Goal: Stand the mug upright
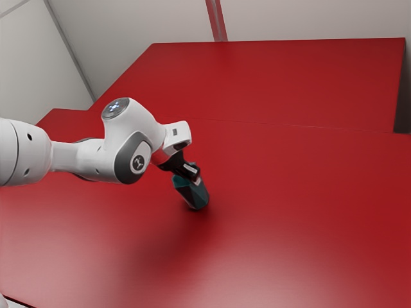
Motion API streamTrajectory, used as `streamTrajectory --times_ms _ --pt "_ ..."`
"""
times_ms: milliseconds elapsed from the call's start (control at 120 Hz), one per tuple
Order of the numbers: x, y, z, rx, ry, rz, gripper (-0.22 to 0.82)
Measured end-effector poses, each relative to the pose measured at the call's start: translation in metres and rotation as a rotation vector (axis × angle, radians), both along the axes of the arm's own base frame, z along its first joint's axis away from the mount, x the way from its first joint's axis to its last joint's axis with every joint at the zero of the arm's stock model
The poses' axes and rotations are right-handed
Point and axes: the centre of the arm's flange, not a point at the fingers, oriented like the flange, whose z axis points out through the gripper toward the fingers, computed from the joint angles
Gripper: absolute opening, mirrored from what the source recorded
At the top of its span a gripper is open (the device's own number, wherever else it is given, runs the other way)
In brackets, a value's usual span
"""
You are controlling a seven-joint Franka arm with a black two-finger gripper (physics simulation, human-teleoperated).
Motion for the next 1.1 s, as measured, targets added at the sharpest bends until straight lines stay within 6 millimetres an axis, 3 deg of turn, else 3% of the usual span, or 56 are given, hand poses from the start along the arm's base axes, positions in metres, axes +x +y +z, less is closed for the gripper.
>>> streamTrajectory --times_ms 100,200,433,500,642,817,950,1100 --pt "-0.001 -0.004 -0.001 0.0 0.004 -0.006 0.0" --pt "-0.001 -0.009 0.002 -0.004 0.003 -0.012 0.16" --pt "0.01 -0.017 0.038 -0.036 0.04 -0.006 0.4" --pt "0.019 -0.016 0.059 -0.029 0.033 -0.009 0.45" --pt "0.047 0.0 0.128 0.024 0.024 -0.022 0.52" --pt "0.061 0.028 0.194 0.092 0.055 -0.019 0.57" --pt "0.063 0.047 0.218 0.122 0.092 -0.003 0.59" --pt "0.066 0.064 0.223 0.132 0.144 0.018 0.6"
